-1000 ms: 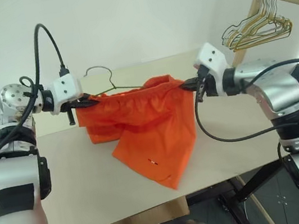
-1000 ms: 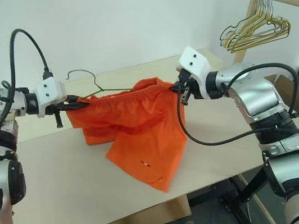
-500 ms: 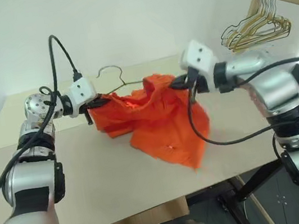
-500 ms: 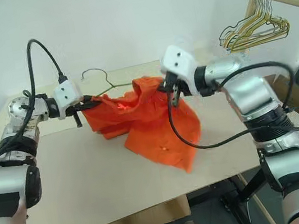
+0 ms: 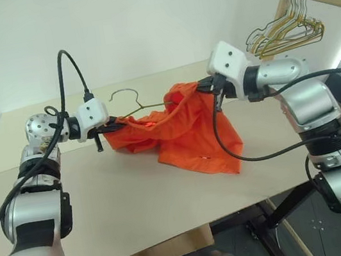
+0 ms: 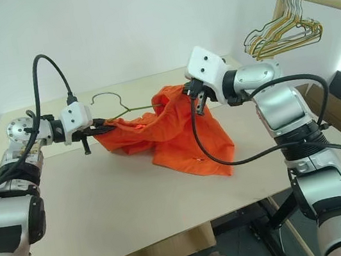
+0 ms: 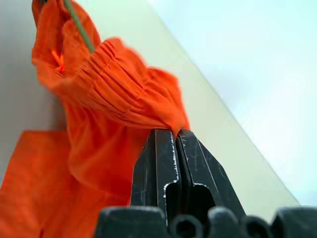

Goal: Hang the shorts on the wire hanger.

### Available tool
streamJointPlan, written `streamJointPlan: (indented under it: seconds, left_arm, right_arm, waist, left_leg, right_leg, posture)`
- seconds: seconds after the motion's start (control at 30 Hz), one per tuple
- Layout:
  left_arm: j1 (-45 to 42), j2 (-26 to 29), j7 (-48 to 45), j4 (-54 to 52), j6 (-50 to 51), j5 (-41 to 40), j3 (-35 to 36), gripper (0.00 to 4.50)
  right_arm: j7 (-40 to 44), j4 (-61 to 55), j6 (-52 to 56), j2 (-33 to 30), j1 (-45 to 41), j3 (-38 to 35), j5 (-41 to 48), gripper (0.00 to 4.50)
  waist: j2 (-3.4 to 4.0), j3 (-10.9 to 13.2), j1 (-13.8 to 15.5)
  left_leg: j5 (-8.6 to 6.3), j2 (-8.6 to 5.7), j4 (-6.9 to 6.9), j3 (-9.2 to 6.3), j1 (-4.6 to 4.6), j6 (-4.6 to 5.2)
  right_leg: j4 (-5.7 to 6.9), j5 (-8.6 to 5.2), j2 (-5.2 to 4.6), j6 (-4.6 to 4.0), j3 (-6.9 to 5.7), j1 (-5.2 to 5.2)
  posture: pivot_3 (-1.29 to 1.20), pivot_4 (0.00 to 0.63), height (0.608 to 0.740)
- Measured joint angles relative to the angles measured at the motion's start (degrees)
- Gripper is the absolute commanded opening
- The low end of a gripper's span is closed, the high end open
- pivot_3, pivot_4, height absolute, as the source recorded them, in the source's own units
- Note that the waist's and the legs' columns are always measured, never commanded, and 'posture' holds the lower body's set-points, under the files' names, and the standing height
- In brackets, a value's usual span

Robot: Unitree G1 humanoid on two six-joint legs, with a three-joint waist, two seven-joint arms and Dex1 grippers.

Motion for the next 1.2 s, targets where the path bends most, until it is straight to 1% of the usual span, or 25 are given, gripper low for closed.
streamJointPlan:
  seconds: [0.03,0.07,0.13,0.23,0.3,0.6,0.87,0.97,1.13,1.2]
  left_arm:
    - [0.0,0.0,0.4,0.0,0.0,0.1,0.0,0.05]
    - [0.0,-0.2,0.7,0.0,0.0,0.1,0.0,0.05]
    - [0.0,-0.8,0.1,0.0,0.0,-0.4,0.3,0.05]
    - [-0.1,-1.9,-2.3,0.0,0.2,-2.8,1.7,0.05]
    - [-0.3,-2.5,-4.3,0.0,0.4,-4.1,2.5,0.05]
    - [-0.8,-2.3,-11.5,0.0,1.0,-4.5,2.9,0.05]
    - [-2.8,-3.4,-13.5,0.0,-0.6,-4.2,2.7,0.05]
    - [-4.1,-4.2,-14.8,0.1,-0.9,-4.2,2.8,0.05]
    - [-4.5,-4.8,-16.4,0.2,-1.1,-4.0,2.7,0.05]
    - [-4.8,-4.7,-16.3,0.3,-1.9,-3.4,1.9,0.05]
  right_arm:
    - [0.2,-0.5,-0.3,-0.1,0.3,0.0,0.0,0.05]
    - [0.5,-1.3,-1.1,-0.2,1.1,0.0,-0.1,0.48]
    - [1.0,-1.7,-1.5,-0.2,2.2,0.1,-0.1,0.96]
    - [2.2,-1.8,-3.5,-0.3,2.9,0.4,-0.8,2.0]
    - [2.2,-1.9,-4.7,-0.3,3.1,0.8,-1.9,2.0]
    - [2.6,2.0,-10.2,-0.2,3.1,1.9,-5.1,2.0]
    - [13.0,2.6,-10.7,-1.0,3.1,1.9,-0.9,2.0]
    - [14.2,3.5,-8.2,-0.7,2.4,1.9,-0.1,2.0]
    - [15.2,5.4,-7.1,-0.7,2.0,1.9,-0.2,2.0]
    - [15.3,5.6,-6.2,-0.4,2.0,2.0,-0.2,1.62]
  waist:
    - [0.0,0.0,0.0]
    - [0.0,0.0,0.0]
    - [0.0,0.0,0.0]
    - [0.0,0.0,-0.1]
    - [0.0,0.0,-0.2]
    - [0.0,0.0,-1.1]
    - [0.0,0.0,-1.4]
    - [0.0,0.0,-1.4]
    - [0.0,0.0,-1.6]
    - [0.0,0.0,-1.6]
  left_leg:
    - [0.0,0.0,0.0,0.0,0.0,0.0]
    - [0.0,0.0,0.0,0.0,0.0,0.0]
    - [0.0,-0.01,0.0,0.02,-0.02,0.0]
    - [0.0,-0.01,0.0,0.02,-0.01,0.0]
    - [0.0,-0.01,0.0,0.01,0.0,0.0]
    - [0.01,-0.02,0.0,0.01,0.03,0.0]
    - [0.01,-0.02,0.0,-0.01,0.04,0.0]
    - [0.01,-0.02,0.01,-0.01,0.07,0.0]
    - [0.01,-0.01,0.0,-0.01,0.08,0.0]
    - [0.01,-0.01,0.0,-0.01,0.08,0.0]
  right_leg:
    - [-0.01,0.0,0.0,0.0,0.0,0.0]
    - [-0.01,0.0,0.0,0.0,0.0,0.0]
    - [-0.02,0.0,-0.02,0.0,0.0,0.0]
    - [-0.02,0.0,-0.01,0.0,0.0,-0.01]
    - [-0.02,0.0,-0.01,0.0,0.0,-0.01]
    - [-0.02,0.0,-0.01,0.0,0.01,0.03]
    - [-0.03,0.0,-0.01,0.01,0.0,0.06]
    - [-0.03,0.0,-0.01,0.01,0.01,0.06]
    - [-0.03,0.0,0.0,0.01,0.01,0.04]
    - [-0.03,0.0,0.0,0.01,0.01,0.04]
  posture:
    - [-0.15,0.0,0.74]
    - [-0.15,0.0,0.74]
    - [-0.16,0.0,0.74]
    - [-0.16,0.0,0.74]
    - [-0.16,0.0,0.74]
    - [-0.16,0.0,0.74]
    - [-0.16,0.0,0.74]
    - [-0.16,0.0,0.74]
    - [-0.15,0.0,0.74]
    - [-0.16,0.0,0.74]
